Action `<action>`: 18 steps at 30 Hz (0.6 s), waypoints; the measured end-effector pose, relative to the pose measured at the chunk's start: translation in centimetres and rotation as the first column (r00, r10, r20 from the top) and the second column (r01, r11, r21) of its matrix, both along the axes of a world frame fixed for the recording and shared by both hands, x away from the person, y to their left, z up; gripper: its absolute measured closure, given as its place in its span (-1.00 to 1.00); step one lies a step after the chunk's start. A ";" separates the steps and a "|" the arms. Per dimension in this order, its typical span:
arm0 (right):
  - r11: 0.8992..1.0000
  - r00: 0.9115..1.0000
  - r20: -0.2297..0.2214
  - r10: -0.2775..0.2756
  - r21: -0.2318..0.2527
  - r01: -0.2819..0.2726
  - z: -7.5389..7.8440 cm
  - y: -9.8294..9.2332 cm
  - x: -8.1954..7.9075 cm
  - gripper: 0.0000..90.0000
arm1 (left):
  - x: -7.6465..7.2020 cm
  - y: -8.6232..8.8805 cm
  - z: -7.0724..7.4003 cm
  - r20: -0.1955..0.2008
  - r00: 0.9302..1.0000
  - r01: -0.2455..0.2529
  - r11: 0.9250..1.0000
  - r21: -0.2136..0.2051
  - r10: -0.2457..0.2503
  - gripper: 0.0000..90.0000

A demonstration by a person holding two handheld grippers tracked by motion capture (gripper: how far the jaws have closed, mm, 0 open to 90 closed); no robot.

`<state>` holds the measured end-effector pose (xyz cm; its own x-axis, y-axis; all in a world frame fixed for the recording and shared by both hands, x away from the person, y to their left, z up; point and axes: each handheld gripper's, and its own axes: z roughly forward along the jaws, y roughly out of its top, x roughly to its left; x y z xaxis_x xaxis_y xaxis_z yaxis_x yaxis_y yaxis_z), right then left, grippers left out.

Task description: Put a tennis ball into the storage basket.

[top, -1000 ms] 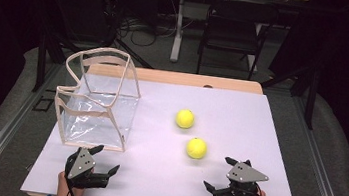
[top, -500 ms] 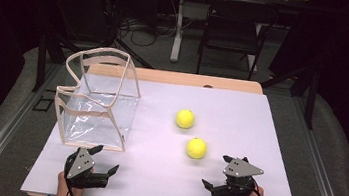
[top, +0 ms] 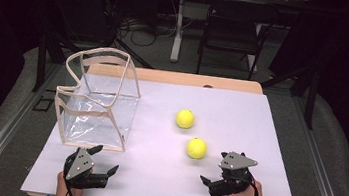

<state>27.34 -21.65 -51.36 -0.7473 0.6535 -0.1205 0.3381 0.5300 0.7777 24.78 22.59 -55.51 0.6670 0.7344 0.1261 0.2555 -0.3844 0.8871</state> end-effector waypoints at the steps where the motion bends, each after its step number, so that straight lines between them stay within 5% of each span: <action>1: 1.000 1.000 -0.006 0.000 -0.006 0.000 0.0 0.1 0.1 -1.00 | 0.0 0.0 0.0 0.001 1.000 0.003 1.000 0.000 -0.003 -0.64; 18: 0.999 0.999 -0.039 0.023 -0.028 -0.024 1.2 1.6 2.2 -1.00 | -0.1 -0.1 0.1 0.010 1.000 0.004 1.000 0.005 -0.004 -0.64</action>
<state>29.58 -20.06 -50.16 -0.7670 0.6323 -0.1090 0.3550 0.5597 0.7488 24.69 22.48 -55.41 0.6687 0.7310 0.1362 0.2450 -0.3896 0.8878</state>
